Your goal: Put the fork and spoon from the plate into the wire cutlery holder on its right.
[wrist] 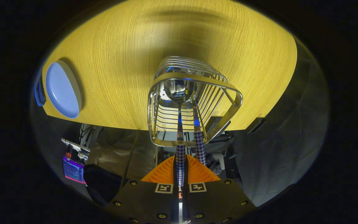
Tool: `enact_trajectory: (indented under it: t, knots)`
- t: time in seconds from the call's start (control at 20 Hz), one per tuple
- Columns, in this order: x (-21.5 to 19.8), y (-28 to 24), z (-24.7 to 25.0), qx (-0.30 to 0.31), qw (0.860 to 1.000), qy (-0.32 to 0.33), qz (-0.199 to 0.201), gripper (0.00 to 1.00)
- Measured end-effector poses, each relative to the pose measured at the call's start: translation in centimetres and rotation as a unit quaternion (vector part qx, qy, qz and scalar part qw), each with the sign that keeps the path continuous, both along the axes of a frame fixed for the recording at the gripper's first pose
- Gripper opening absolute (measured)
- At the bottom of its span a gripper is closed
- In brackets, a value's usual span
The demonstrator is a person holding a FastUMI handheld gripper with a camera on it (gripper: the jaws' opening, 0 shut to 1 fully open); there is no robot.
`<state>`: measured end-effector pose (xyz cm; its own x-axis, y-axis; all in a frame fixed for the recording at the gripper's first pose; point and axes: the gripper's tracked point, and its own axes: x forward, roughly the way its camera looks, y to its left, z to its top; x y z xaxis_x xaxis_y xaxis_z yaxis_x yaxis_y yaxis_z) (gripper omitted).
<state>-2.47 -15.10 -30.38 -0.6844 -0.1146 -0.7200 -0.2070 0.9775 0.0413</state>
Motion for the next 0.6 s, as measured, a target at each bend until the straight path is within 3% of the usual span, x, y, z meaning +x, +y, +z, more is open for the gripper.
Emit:
enact_trajectory:
  t: [0.6]
  knots:
    - [0.7, -0.33, -0.34, -0.006, 1.0, -0.004, 0.026, 0.09]
